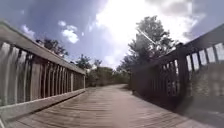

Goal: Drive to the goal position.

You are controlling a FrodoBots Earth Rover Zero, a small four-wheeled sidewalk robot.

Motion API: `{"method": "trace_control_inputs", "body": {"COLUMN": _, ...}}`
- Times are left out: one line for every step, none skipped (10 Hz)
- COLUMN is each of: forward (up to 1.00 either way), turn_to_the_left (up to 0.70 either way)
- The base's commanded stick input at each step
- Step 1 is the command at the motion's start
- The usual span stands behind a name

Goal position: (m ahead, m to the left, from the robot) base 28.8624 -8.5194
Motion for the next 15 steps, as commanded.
{"method": "trace_control_inputs", "body": {"forward": 0.70, "turn_to_the_left": 0.00}}
{"method": "trace_control_inputs", "body": {"forward": 0.70, "turn_to_the_left": 0.35}}
{"method": "trace_control_inputs", "body": {"forward": 0.70, "turn_to_the_left": 0.35}}
{"method": "trace_control_inputs", "body": {"forward": 0.70, "turn_to_the_left": 0.30}}
{"method": "trace_control_inputs", "body": {"forward": 0.70, "turn_to_the_left": 0.09}}
{"method": "trace_control_inputs", "body": {"forward": 0.70, "turn_to_the_left": 0.00}}
{"method": "trace_control_inputs", "body": {"forward": 0.70, "turn_to_the_left": 0.00}}
{"method": "trace_control_inputs", "body": {"forward": 0.70, "turn_to_the_left": 0.00}}
{"method": "trace_control_inputs", "body": {"forward": 0.70, "turn_to_the_left": 0.00}}
{"method": "trace_control_inputs", "body": {"forward": 0.70, "turn_to_the_left": 0.00}}
{"method": "trace_control_inputs", "body": {"forward": 0.70, "turn_to_the_left": 0.00}}
{"method": "trace_control_inputs", "body": {"forward": 0.70, "turn_to_the_left": 0.00}}
{"method": "trace_control_inputs", "body": {"forward": 0.70, "turn_to_the_left": 0.00}}
{"method": "trace_control_inputs", "body": {"forward": 0.70, "turn_to_the_left": 0.00}}
{"method": "trace_control_inputs", "body": {"forward": 0.70, "turn_to_the_left": 0.00}}
